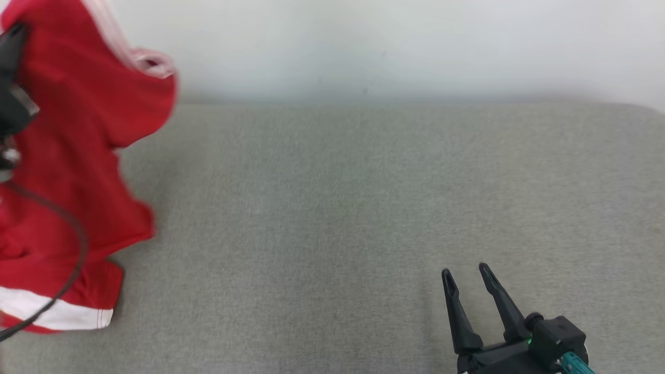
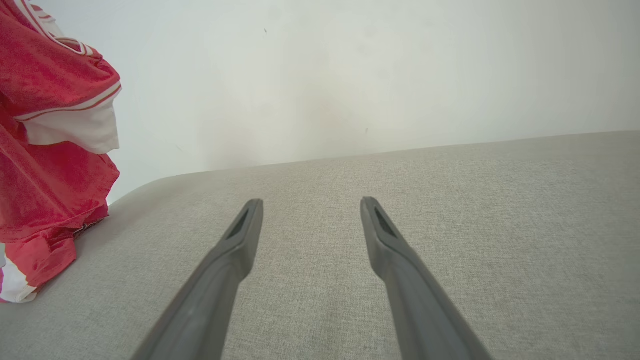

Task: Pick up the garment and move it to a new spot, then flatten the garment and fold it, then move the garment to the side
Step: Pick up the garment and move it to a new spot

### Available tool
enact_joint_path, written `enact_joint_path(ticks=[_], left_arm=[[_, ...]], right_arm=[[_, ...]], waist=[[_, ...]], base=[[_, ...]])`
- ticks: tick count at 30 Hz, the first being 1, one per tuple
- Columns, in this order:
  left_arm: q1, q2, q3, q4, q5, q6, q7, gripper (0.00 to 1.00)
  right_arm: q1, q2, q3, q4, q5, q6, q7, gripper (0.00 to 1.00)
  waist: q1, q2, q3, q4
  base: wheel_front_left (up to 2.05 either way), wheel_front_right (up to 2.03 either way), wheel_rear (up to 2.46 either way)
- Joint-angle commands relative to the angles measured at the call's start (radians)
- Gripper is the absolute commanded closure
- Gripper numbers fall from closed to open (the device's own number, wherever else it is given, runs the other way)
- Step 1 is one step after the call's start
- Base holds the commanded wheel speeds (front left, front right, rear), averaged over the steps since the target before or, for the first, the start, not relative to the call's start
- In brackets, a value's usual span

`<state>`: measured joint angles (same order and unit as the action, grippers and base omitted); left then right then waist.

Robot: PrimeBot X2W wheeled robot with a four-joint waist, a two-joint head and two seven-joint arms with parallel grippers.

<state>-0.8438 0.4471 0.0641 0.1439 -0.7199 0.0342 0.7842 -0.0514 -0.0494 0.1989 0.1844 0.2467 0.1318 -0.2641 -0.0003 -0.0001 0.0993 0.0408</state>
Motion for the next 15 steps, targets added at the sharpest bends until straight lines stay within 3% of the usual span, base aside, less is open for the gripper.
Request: enact_joint_path(ticks=[1,6,15], left_arm=[[-0.036,-0.044,-0.031,-0.011,0.004,-0.009,-0.021,1.0],[-0.094,-0.171,-0.079,-0.005,-0.05,-0.026,-0.07,1.0],[-0.028,-0.302,-0.138,0.018,-0.061,-0.06,-0.175,1.0]], right_arm=[[0.023,-0.001,-0.009,0.002,0.007,-0.002,-0.001,0.0],[0.033,-0.002,-0.002,0.001,0.007,-0.002,-0.001,0.0],[0.035,-0.002,0.006,0.003,0.007,-0.002,-0.001,0.0]], waist=[[0.0003,0.0001,-0.068,-0.038],[0.0003,0.0001,-0.095,-0.117],[0.0003,0.0001,-0.081,-0.278]], base=[[0.0,0.0,0.0],[0.0,0.0,0.0],[0.0,0.0,0.0]])
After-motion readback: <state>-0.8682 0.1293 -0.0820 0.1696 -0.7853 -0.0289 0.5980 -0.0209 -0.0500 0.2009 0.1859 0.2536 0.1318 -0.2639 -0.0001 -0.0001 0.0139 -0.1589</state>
